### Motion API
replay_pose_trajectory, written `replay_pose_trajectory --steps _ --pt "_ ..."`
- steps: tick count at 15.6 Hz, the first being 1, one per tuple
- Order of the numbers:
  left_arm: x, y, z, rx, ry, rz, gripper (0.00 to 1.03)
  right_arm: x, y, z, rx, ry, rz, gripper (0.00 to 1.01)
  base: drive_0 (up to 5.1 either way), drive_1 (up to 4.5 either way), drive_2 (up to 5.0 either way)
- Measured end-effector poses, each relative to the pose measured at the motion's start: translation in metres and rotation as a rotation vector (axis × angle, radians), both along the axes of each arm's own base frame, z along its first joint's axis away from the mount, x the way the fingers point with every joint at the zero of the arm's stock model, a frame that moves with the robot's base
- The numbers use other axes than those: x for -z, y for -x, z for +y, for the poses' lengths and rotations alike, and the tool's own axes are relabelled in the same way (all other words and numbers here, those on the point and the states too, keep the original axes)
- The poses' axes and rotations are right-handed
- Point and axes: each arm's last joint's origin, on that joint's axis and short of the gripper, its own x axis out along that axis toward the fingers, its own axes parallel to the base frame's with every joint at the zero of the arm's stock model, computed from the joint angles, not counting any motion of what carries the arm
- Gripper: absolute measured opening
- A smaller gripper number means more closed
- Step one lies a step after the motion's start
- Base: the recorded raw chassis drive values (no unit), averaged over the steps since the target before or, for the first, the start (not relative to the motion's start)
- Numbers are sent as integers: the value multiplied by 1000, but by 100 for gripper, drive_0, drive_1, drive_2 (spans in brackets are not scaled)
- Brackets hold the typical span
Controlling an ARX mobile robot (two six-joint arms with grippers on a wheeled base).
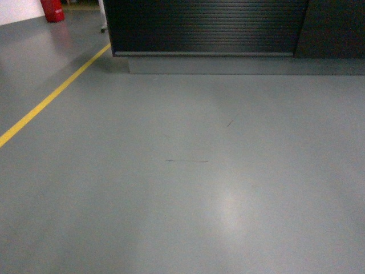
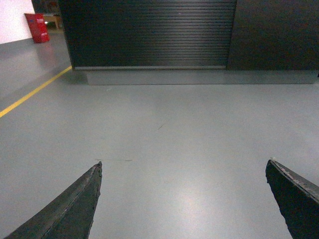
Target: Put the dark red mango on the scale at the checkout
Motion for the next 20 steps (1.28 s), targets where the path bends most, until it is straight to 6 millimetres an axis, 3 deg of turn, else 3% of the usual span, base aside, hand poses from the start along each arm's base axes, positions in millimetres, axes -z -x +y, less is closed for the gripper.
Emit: replay_pose_trajectory --steps 20 --pt "0 0 0 0 0 0 98 0 0 0 0 0 0 98 0 0 0"
